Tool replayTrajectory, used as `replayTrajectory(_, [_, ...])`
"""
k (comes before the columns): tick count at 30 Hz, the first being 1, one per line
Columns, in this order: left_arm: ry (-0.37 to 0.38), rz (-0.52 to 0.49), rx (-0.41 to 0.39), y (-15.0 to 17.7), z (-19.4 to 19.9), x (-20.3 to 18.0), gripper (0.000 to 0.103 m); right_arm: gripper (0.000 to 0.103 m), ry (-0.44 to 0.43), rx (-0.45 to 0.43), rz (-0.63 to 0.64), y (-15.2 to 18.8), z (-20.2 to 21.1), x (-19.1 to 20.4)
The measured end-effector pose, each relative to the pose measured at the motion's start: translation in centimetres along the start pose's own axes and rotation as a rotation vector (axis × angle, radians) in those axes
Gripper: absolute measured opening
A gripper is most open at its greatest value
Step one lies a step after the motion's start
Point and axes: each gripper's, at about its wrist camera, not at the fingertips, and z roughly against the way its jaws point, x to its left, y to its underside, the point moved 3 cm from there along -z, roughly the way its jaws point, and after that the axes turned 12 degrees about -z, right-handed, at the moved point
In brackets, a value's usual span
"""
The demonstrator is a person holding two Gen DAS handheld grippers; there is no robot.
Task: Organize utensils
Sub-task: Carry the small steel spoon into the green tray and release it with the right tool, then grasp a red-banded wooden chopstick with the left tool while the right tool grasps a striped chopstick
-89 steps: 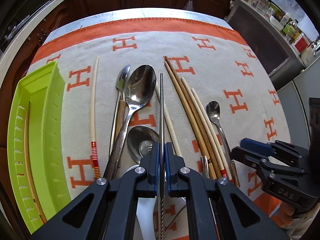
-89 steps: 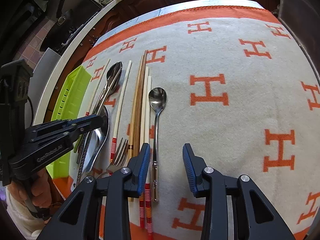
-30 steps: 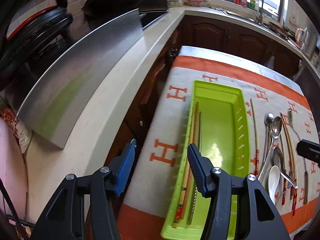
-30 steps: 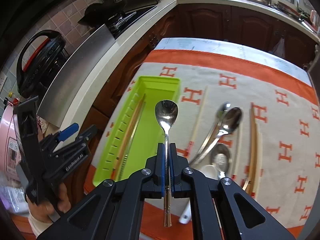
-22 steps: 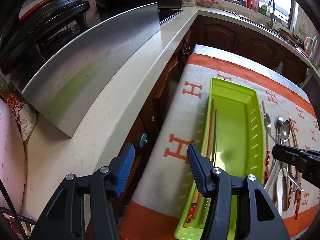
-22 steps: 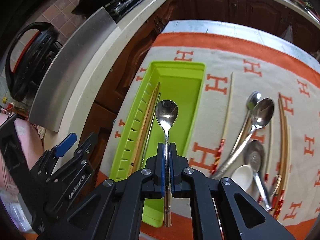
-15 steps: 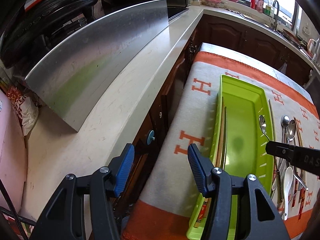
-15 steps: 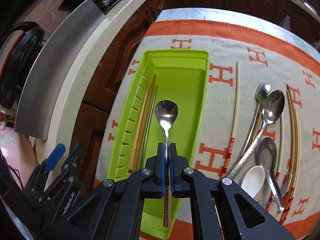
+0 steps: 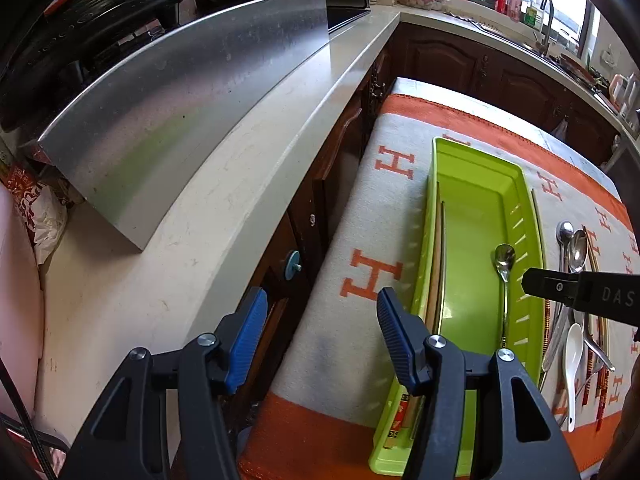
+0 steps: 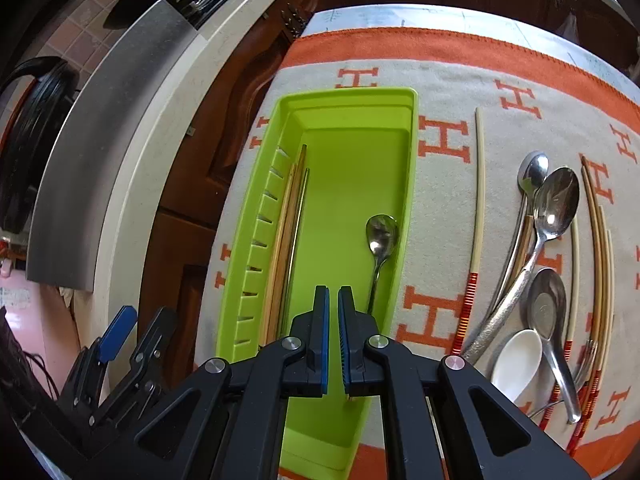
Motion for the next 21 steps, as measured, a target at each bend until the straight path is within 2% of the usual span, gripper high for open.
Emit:
replayTrajectory(9, [0.005,-0.052,0.0,-0.2,1.1,-2.4,0.056,0.005,-0.013,-0.096,0.05,1.5,4.5,-2.5])
replayTrajectory(21, [0.043,-0.168,-0.043,-1.7,4.8,-8.8,0.056,0.005,-0.056,-0.252,-0.001,3.0,13.6,-11.7])
